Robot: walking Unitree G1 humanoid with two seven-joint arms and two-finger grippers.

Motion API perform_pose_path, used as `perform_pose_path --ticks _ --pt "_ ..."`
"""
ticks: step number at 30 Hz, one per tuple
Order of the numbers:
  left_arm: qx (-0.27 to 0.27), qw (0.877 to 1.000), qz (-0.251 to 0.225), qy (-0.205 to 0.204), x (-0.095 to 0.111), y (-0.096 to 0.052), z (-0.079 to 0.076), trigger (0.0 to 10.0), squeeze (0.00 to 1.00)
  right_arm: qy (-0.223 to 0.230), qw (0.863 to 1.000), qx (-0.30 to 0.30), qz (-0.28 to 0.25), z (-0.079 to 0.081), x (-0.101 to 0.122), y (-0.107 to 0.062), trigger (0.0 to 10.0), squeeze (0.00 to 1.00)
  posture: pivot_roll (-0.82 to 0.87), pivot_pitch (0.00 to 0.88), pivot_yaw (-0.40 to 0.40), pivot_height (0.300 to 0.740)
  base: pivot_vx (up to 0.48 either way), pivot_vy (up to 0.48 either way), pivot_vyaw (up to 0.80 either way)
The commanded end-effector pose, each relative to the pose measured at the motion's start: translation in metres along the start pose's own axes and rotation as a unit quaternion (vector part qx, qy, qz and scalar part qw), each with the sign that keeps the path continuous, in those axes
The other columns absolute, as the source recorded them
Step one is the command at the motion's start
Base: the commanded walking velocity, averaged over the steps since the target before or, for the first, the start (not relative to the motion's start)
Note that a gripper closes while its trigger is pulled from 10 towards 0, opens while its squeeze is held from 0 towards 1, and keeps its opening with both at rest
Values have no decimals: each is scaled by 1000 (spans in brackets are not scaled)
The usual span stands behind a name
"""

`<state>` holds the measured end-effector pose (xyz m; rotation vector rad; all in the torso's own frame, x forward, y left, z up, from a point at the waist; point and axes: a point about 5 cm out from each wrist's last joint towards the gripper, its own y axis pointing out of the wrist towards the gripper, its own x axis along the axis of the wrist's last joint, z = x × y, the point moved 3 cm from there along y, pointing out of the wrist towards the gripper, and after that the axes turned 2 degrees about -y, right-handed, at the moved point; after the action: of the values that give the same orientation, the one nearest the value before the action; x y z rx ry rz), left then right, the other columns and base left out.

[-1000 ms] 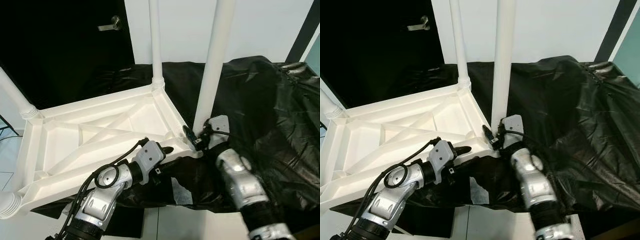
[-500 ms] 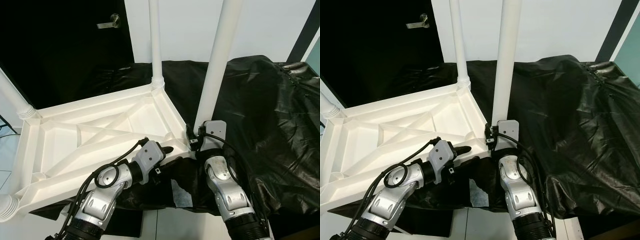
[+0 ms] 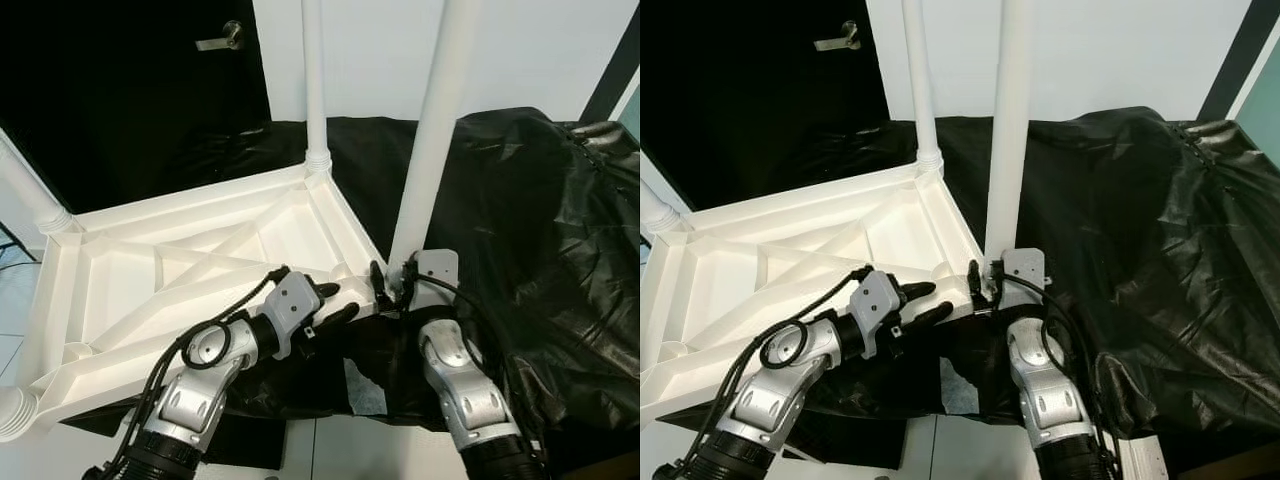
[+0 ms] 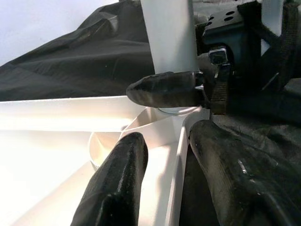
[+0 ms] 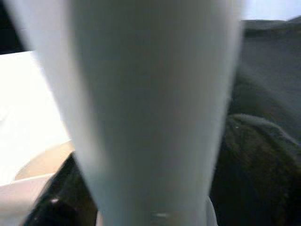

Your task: Building children table

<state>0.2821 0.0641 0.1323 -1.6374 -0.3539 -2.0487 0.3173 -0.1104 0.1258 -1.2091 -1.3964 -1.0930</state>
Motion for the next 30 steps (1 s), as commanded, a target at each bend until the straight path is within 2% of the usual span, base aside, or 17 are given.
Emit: perform_pose_path --ticks 1,4,5,6,8,10,15,17,20,25,28,30 --pt "19 1000 8 -2 -3 -1 1 10000 0 7 1000 4 5 -1 -2 -2 10000 1000 2 0 12 740 0 0 0" --pt "19 1000 7 -4 -3 -1 0 10000 0 11 999 42 -10 -8 1 -5 10000 1000 -5 0 17 740 0 0 0" --pt "18 1000 7 -5 -4 -1 0 10000 0 9 998 68 -17 -12 1 -6 10000 0 -13 0 20 740 0 0 0" --pt "18 1000 7 -5 -4 -1 0 10000 0 9 998 68 -17 -12 1 -6 10000 0 -13 0 20 740 0 0 0" --pt "17 1000 7 -4 -4 -1 2 10000 0 5 993 116 -22 -19 2 -3 10000 0 -19 0 29 740 0 0 0" --pt "18 1000 7 -4 -4 0 3 10000 0 1 990 137 -25 -21 2 -1 10000 0 -22 0 34 740 0 0 0" --pt "15 1000 8 -1 -3 0 4 10000 0 -9 981 190 -29 -21 4 3 10000 0 -18 0 42 740 0 0 0" --pt "14 1000 7 1 -2 0 4 10000 0 -19 971 236 -27 -17 5 6 10000 0 -14 0 37 740 0 0 0" --pt "15 1000 7 1 -2 0 4 10000 0 -23 966 256 -25 -15 5 8 10000 0 -15 0 33 740 0 0 0" --pt "16 1000 6 0 -2 1 5 10000 0 -41 949 313 -25 -6 9 15 10000 0 -20 0 38 740 0 0 0" --pt "15 1000 6 1 -2 1 5 10000 0 -45 944 325 -24 -4 10 17 10000 0 -20 0 39 740 0 0 0" --pt "13 1000 4 4 0 3 6 10000 0 -59 934 352 -24 1 10 21 10000 0 -23 0 45 740 0 0 0"
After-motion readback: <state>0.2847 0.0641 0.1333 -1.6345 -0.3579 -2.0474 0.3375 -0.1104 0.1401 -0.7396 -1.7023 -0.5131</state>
